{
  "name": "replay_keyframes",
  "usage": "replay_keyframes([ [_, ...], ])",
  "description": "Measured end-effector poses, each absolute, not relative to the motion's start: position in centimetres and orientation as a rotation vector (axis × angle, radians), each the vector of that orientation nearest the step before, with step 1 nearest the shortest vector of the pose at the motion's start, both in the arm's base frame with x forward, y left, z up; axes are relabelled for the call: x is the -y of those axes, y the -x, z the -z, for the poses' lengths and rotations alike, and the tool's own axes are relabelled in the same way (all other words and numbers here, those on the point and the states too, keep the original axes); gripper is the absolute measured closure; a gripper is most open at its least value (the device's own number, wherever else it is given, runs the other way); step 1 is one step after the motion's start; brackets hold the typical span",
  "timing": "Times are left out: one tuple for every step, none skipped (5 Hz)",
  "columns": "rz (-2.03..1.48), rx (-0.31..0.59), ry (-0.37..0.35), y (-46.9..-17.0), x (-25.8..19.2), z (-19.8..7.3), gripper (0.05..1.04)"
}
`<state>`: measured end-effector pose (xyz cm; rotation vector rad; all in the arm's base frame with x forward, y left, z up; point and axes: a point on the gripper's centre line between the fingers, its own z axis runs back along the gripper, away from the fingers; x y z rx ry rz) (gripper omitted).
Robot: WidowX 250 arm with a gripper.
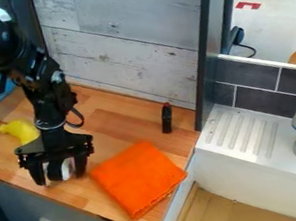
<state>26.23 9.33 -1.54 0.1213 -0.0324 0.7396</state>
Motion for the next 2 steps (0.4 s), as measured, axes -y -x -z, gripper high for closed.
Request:
replay_keyframes([
  [-0.699,0.044,-0.1,-27.0,-9.3,-1.0,0.079],
  [-0.711,0.053,-0.133,-26.8,-10.1,-6.0,0.08],
])
